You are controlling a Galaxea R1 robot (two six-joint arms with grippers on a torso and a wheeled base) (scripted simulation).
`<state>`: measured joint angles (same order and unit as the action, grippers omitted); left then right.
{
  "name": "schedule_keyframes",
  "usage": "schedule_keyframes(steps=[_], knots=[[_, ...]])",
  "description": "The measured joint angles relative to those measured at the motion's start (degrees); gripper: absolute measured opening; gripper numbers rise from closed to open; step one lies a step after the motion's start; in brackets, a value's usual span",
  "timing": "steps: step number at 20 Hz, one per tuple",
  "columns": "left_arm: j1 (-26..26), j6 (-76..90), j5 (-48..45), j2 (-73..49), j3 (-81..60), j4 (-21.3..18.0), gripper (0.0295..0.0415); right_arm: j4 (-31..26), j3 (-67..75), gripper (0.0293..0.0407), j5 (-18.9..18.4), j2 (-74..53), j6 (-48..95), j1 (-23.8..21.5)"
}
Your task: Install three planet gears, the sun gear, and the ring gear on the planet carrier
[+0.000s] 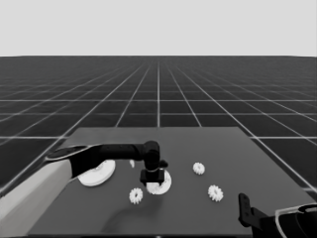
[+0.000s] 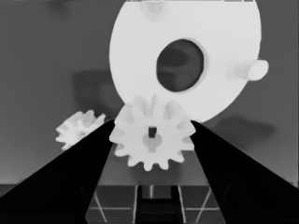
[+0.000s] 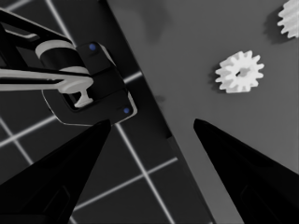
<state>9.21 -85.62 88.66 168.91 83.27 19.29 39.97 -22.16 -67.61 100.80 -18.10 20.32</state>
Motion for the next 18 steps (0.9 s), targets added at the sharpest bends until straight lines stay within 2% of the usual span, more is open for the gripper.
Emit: schedule_keyframes(steps=[5, 7, 8, 10, 15, 16, 17, 18], knots=[[1.27, 1.02, -0.58, 0.33, 1.49, 1.30, 0.0312, 0.00, 0.00, 0.0385, 0.00, 0.00, 0.00, 0.00], [1.33, 1.07, -0.62, 0.35, 1.56, 1.36, 0.0372, 0.00, 0.00, 0.0385, 0.00, 0.00, 0.00, 0.00], [1.34, 1.08, -0.63, 0.35, 1.58, 1.38, 0.0381, 0.00, 0.00, 0.0385, 0.00, 0.00, 0.00, 0.00], [1.35, 1.09, -0.63, 0.35, 1.59, 1.39, 0.0384, 0.00, 0.00, 0.0385, 0.00, 0.00, 0.00, 0.00], [1.36, 1.09, -0.64, 0.35, 1.60, 1.40, 0.0385, 0.00, 0.00, 0.0385, 0.00, 0.00, 0.00, 0.00], [-5.36, -3.76, 2.14, -1.23, -5.36, -6.99, 0.0385, 0.00, 0.00, 0.0385, 0.00, 0.00, 0.00, 0.00], [-12.42, -5.58, 2.24, -1.44, -7.46, -13.05, 0.0385, 0.00, 0.00, 0.0385, 0.00, 0.00, 0.00, 0.00], [-16.68, -5.74, 1.85, -1.32, -7.49, -16.80, 0.0385, 0.00, 0.00, 0.0385, 0.00, 0.00, 0.00, 0.00]])
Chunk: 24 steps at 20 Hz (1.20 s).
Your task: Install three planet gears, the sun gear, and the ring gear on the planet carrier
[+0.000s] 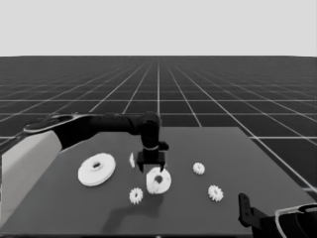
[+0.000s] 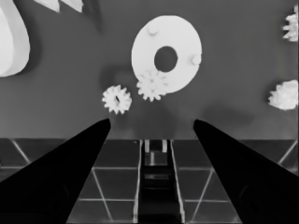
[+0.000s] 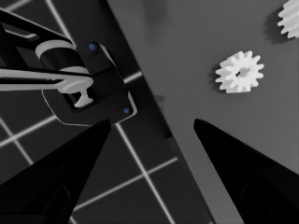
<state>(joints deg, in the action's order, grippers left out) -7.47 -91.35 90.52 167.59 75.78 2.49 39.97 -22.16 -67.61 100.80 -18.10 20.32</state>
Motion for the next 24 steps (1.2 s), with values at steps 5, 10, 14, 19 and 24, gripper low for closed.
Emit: schedule_keyframes(steps=[5, 10, 14, 19, 24], knots=[[-5.21, 1.01, -0.54, 0.32, 1.34, -4.93, 0.0385, 0.00, 0.00, 0.0385, 0.00, 0.00, 0.00, 0.00], [-5.65, -1.02, -0.65, -10.98, -11.97, -5.39, 0.0385, 0.00, 0.00, 0.0385, 0.00, 0.00, 0.00, 0.00], [-5.76, -0.83, -0.65, -13.58, -14.38, -5.48, 0.0385, 0.00, 0.00, 0.0385, 0.00, 0.00, 0.00, 0.00], [12.79, 0.53, -0.01, -13.67, -13.07, 14.07, 0.0385, 0.00, 0.00, 0.0385, 0.00, 0.00, 0.00, 0.00], [22.04, 6.07, -2.50, -12.24, -5.54, 22.24, 0.0385, 0.00, 0.00, 0.0385, 0.00, 0.00, 0.00, 0.00]])
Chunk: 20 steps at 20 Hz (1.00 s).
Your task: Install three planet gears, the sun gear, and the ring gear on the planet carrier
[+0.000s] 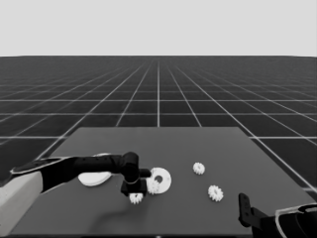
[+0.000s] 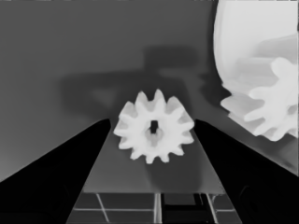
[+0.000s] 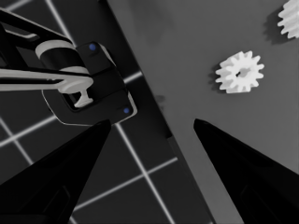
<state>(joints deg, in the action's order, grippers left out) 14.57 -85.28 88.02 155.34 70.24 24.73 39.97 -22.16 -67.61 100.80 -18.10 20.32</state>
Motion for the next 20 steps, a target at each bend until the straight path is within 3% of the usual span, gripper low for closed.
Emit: schedule_keyframes(steps=[3, 5, 13, 15, 16, 18, 20], knots=[[0.40, 0.38, -0.26, 0.13, 0.57, 0.41, 0.0385, 0.00, 0.00, 0.0385, 0.00, 0.00, 0.00, 0.00], [0.46, 0.44, -0.31, 0.16, 0.66, 0.48, 0.0314, 0.00, 0.00, 0.0385, 0.00, 0.00, 0.00, 0.00], [0.45, 0.47, -0.33, 0.18, 0.69, 0.52, 0.0312, 0.00, 0.00, 0.0385, 0.00, 0.00, 0.00, 0.00], [-15.56, -7.85, 3.59, -2.16, -10.79, -16.46, 0.0312, 0.00, 0.00, 0.0385, 0.00, 0.00, 0.00, 0.00], [-20.85, -8.23, 2.90, -2.03, -10.96, -21.16, 0.0312, 0.00, 0.00, 0.0385, 0.00, 0.00, 0.00, 0.00], [-25.63, -7.61, 2.15, -1.80, -10.05, -25.50, 0.0312, 0.00, 0.00, 0.0385, 0.00, 0.00, 0.00, 0.00], [-27.12, -7.17, 1.94, -1.71, -9.50, -26.97, 0.0312, 0.00, 0.00, 0.0385, 0.00, 0.00, 0.00, 0.00]])
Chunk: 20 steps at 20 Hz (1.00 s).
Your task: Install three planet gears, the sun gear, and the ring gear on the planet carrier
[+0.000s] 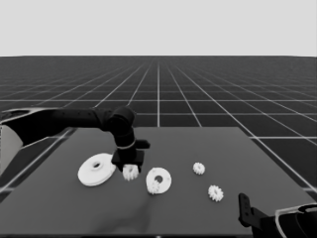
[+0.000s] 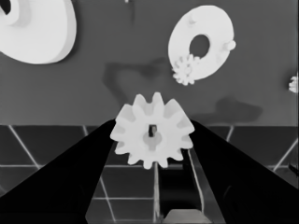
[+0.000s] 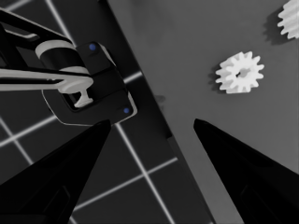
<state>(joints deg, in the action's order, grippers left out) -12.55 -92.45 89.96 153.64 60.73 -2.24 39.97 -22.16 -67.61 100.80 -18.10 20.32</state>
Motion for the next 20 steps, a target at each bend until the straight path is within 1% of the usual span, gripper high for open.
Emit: schedule_keyframes(steps=[3, 4, 5, 7, 9, 13, 14, 15, 16, 17, 20], knots=[[-0.57, 0.23, -0.07, 0.04, 0.27, -0.61, 0.0312, 0.00, 0.00, 0.0385, 0.00, 0.00, 0.00, 0.00], [-0.35, 7.63, 0.26, 6.93, 14.13, -0.49, 0.0312, 0.00, 0.00, 0.0385, 0.00, 0.00, 0.00, 0.00], [-0.23, 12.96, 0.43, 12.11, 24.78, -0.33, 0.0312, 0.00, 0.00, 0.0385, 0.00, 0.00, 0.00, 0.00], [-0.05, 19.10, 0.59, 17.76, 36.72, -0.14, 0.0312, 0.00, 0.00, 0.0385, 0.00, 0.00, 0.00, 0.00], [0.05, 21.67, 0.65, 20.05, 41.66, -0.06, 0.0312, 0.00, 0.00, 0.0385, 0.00, 0.00, 0.00, 0.00], [0.13, 23.01, 0.68, 21.19, 44.19, -0.01, 0.0312, 0.00, 0.00, 0.0385, 0.00, 0.00, 0.00, 0.00], [6.60, 22.89, -2.10, 21.09, 43.97, 7.58, 0.0312, 0.00, 0.00, 0.0385, 0.00, 0.00, 0.00, 0.00], [12.51, 23.96, -3.87, 21.68, 45.91, 12.09, 0.0312, 0.00, 0.00, 0.0385, 0.00, 0.00, 0.00, 0.00], [15.73, 25.41, -5.18, 22.50, 48.47, 14.52, 0.0312, 0.00, 0.00, 0.0385, 0.00, 0.00, 0.00, 0.00], [17.43, 26.53, -6.11, 23.16, 50.50, 15.82, 0.0312, 0.00, 0.00, 0.0385, 0.00, 0.00, 0.00, 0.00], [18.98, 27.99, -7.33, 24.12, 53.19, 17.15, 0.0312, 0.00, 0.00, 0.0385, 0.00, 0.00, 0.00, 0.00]])
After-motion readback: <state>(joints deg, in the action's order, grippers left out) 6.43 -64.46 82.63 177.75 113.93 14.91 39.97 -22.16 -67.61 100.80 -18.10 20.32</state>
